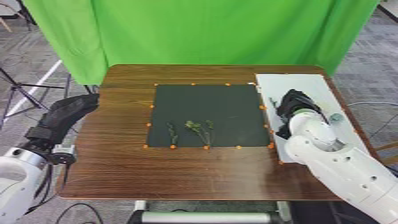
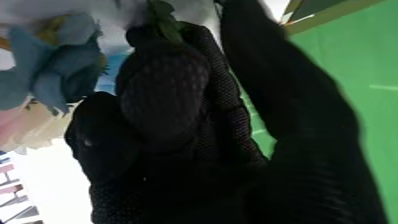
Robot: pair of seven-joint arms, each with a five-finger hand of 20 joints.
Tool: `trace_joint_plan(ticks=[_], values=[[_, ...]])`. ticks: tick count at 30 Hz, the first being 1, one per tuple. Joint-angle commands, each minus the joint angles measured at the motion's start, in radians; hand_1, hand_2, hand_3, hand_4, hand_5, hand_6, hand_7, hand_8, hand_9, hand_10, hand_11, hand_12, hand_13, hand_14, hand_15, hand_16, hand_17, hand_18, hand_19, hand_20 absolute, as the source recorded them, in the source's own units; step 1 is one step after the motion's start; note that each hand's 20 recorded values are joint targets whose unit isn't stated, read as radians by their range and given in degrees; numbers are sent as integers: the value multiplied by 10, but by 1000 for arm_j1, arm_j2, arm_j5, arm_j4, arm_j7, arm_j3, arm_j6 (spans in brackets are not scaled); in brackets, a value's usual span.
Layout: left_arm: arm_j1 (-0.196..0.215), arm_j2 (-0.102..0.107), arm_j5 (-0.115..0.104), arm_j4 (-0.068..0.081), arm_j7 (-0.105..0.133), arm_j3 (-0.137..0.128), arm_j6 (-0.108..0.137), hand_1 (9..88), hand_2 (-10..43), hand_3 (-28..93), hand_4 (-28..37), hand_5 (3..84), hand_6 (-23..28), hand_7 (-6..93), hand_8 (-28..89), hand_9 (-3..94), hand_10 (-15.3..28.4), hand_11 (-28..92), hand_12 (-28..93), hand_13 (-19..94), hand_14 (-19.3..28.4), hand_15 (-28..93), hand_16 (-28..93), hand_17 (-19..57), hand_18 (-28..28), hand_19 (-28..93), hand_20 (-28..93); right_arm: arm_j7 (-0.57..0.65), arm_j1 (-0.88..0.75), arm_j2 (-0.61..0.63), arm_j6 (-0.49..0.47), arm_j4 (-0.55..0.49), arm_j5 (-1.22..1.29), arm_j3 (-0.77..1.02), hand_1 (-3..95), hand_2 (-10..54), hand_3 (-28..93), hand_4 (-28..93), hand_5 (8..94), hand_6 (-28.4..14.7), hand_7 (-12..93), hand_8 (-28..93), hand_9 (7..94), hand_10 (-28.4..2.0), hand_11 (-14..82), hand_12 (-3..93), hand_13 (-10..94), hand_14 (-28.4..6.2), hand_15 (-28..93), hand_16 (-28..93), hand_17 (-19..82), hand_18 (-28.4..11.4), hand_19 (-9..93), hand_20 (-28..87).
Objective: Arrange flowers
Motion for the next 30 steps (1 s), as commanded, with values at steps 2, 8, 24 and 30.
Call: trace_joint_plan(ticks=[2,8,24,30], values=[[6,-13,3,-5,-11,-6,-17,293,-95,557,-183,384,65,104,-43,324,136,111,139,258,160,83,37,3,111,47,125,3,-40,-21,-1,31,23,-29,720,-95,388,-34,657,-35,231,264,873,-98,123,434,903,-27,522,343,613,-112,915,473],[0,-14,3,-3,-14,-5,-19,293,-95,558,-183,384,65,103,-43,324,136,111,139,258,160,83,38,3,111,46,125,-17,-48,-16,18,24,105,-3,720,-95,418,-28,691,-33,293,261,904,-96,122,445,920,-22,514,350,627,-110,918,473],[8,5,-5,-4,-16,-4,-17,293,-95,558,-181,382,64,104,-43,324,136,111,140,257,159,83,38,2,111,48,125,-109,-67,81,138,-200,101,122,699,-95,475,-22,708,-42,325,242,910,-109,120,469,927,-13,499,371,639,-101,914,475],[1,6,-4,-1,-18,-1,-22,294,-94,556,-180,382,64,104,-43,323,136,110,139,256,160,83,37,2,111,47,125,-167,-82,96,131,-287,134,77,697,-95,477,-19,706,-41,329,240,911,-108,120,468,927,-12,498,373,640,-99,913,477]])
